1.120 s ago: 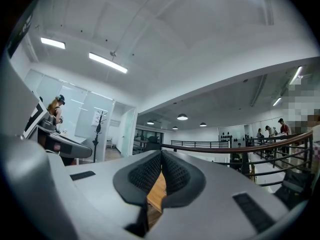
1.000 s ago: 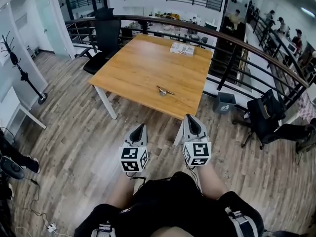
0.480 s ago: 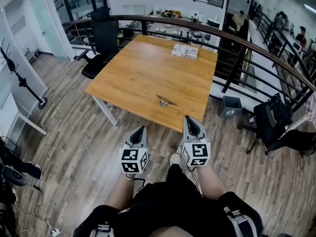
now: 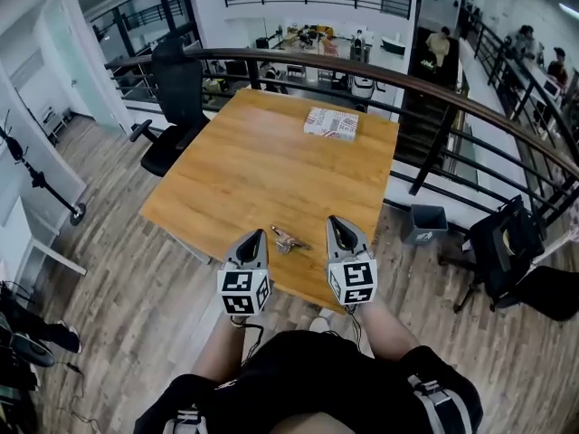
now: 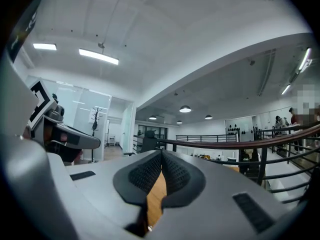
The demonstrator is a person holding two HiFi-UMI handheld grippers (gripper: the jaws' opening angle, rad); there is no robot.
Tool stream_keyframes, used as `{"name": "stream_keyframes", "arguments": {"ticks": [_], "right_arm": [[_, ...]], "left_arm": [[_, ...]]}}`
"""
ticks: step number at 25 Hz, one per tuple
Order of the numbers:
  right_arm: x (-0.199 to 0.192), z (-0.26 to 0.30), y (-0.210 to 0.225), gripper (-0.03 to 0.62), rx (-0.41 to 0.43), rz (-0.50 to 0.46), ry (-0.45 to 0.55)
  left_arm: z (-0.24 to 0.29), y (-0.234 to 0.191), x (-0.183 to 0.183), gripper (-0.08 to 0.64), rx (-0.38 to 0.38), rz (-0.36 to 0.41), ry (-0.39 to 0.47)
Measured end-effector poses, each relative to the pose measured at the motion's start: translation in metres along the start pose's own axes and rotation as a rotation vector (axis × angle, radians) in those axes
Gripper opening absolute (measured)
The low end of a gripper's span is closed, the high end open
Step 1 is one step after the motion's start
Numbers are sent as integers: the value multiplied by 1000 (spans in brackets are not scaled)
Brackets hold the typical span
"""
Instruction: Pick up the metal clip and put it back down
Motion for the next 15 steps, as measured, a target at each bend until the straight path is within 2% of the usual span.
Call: {"name": "stream_keyframes", "arguments": {"ticks": [6,15], "right_arm": [[-17,67,40,17,42,7,-29],[-56,126,31,17,146,-13,-43]], "left_arm": [[68,-10,-2,12,20,-18,-24],[111,-55,-16,11,55,-24,-47]]}}
Point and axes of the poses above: the fingertips, and each gripper's own axes: z forward along the fingers, y to its right, x out of its top, the point moved 9 cm from there along -z, backward along the fingers, and after that the axes turned 11 degrees about y, right-handed, at the moved point
